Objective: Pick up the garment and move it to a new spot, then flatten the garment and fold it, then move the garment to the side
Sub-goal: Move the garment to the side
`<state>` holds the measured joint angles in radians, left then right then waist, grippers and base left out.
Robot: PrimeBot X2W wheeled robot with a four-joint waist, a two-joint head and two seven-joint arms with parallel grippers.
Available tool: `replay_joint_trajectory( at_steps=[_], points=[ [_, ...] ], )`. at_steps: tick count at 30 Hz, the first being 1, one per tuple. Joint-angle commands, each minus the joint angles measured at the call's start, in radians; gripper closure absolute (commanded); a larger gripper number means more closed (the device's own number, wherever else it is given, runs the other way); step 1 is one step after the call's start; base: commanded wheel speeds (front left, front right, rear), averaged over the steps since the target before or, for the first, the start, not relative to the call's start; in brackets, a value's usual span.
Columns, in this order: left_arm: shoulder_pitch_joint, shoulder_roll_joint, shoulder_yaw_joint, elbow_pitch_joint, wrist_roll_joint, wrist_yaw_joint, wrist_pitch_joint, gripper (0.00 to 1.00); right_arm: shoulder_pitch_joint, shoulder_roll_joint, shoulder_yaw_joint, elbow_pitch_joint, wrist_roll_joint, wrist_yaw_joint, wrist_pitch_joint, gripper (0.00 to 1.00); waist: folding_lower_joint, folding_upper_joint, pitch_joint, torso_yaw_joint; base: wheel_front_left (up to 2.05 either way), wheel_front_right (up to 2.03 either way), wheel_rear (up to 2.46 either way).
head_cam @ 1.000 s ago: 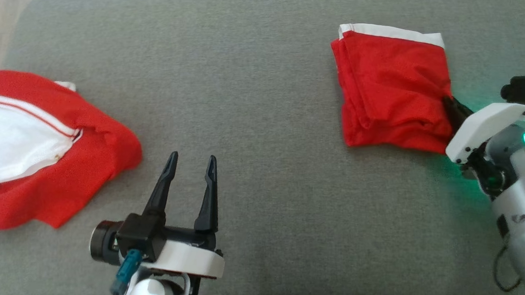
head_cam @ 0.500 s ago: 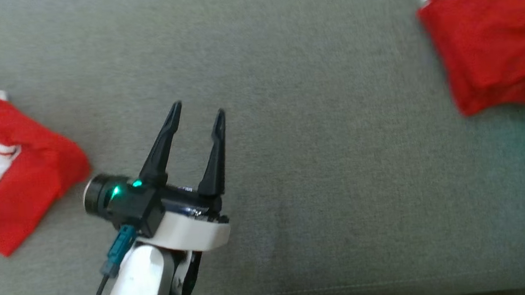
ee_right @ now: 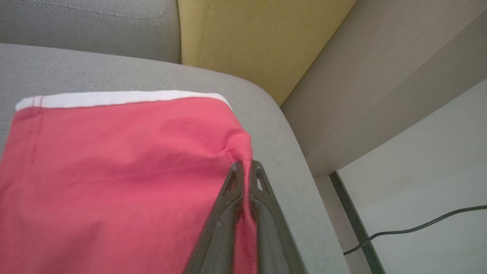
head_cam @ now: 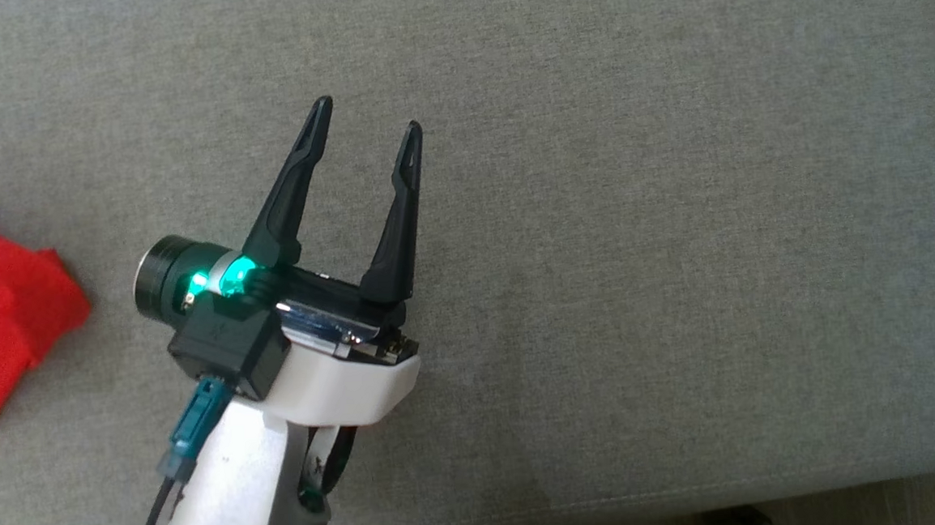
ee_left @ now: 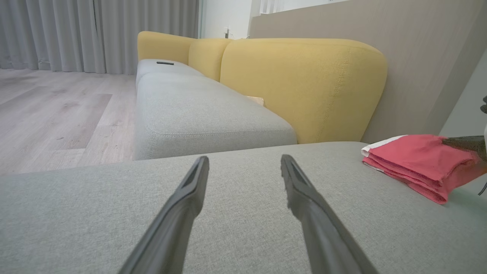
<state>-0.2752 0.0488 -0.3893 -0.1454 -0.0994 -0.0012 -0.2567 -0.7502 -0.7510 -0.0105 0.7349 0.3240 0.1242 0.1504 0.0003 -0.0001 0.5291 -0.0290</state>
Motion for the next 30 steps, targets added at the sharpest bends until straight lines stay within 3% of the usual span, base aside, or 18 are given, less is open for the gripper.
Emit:
replay_joint_trajectory(
  at_steps=[1,5,9,18,25,30],
  points=[
    [-0.023,0.001,0.021,-0.039,0.005,-0.005,-0.005,0.0,-0.009,-0.056,-0.013,-0.023,-0.023,0.007,-0.024,0.0,-0.0003,0.0001,0.001,0.003,0.0,0.0,0.0],
    [-0.026,0.001,0.019,-0.018,0.001,-0.002,-0.005,0.0,-0.011,0.0,-0.042,-0.028,-0.132,0.007,-0.11,0.0,-0.0003,0.0001,-0.037,0.015,0.0,0.0,0.0],
    [0.001,0.001,0.024,0.022,-0.003,0.012,-0.005,0.0,0.014,0.131,-0.039,-0.032,-0.207,0.007,-0.165,0.0,-0.0003,0.0001,-0.127,0.033,0.0,0.0,0.0],
    [0.139,0.005,0.103,0.177,-0.027,0.051,-0.005,0.0,0.163,0.427,0.046,-0.036,-0.16,0.007,-0.29,0.0,-0.0003,0.0001,-0.363,0.053,0.0,0.0,0.0],
    [0.231,0.005,0.176,0.21,-0.05,0.068,-0.005,0.0,0.305,0.537,0.109,-0.062,-0.095,0.007,-0.393,0.0,-0.0003,0.0001,-0.479,0.07,0.0,0.0,0.0],
    [0.311,0.008,0.223,0.222,-0.054,0.062,-0.005,0.0,0.436,0.583,0.129,-0.199,-0.084,0.007,-0.411,0.0,-0.0003,0.0001,-0.543,0.071,0.0,0.0,0.0]
  ],
)
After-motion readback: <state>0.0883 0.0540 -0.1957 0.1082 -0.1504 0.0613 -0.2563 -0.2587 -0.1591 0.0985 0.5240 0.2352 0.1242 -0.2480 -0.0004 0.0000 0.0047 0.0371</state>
